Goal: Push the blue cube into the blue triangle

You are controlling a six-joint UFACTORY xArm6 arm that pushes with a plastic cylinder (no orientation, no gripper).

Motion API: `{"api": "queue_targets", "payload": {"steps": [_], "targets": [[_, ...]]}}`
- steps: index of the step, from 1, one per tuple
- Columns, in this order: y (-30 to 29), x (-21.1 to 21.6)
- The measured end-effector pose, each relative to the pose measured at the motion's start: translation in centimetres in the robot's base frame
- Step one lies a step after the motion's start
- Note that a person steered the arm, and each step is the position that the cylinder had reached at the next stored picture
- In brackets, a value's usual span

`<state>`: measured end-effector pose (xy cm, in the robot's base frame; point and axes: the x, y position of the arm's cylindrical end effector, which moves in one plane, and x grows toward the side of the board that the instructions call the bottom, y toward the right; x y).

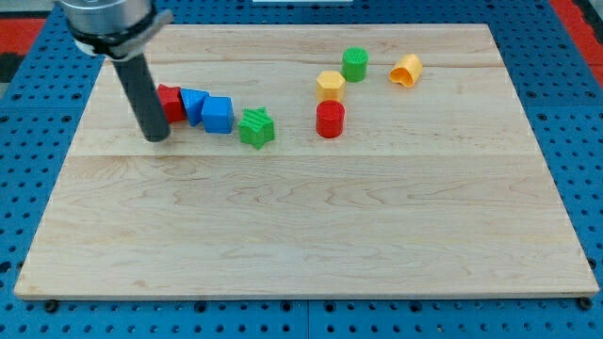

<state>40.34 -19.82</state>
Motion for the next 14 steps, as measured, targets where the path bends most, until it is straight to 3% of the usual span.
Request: {"api": "queue_targets", "payload": {"steps": [1, 2, 7, 9, 10, 11, 12, 14], "targets": [[-1.0, -2.7], [2.7, -3.9], [2.4, -10.9], [9.8, -19.2], [18.5, -20.9], [31.9, -19.5], [37.7, -17.3], [39.8, -10.4]]}}
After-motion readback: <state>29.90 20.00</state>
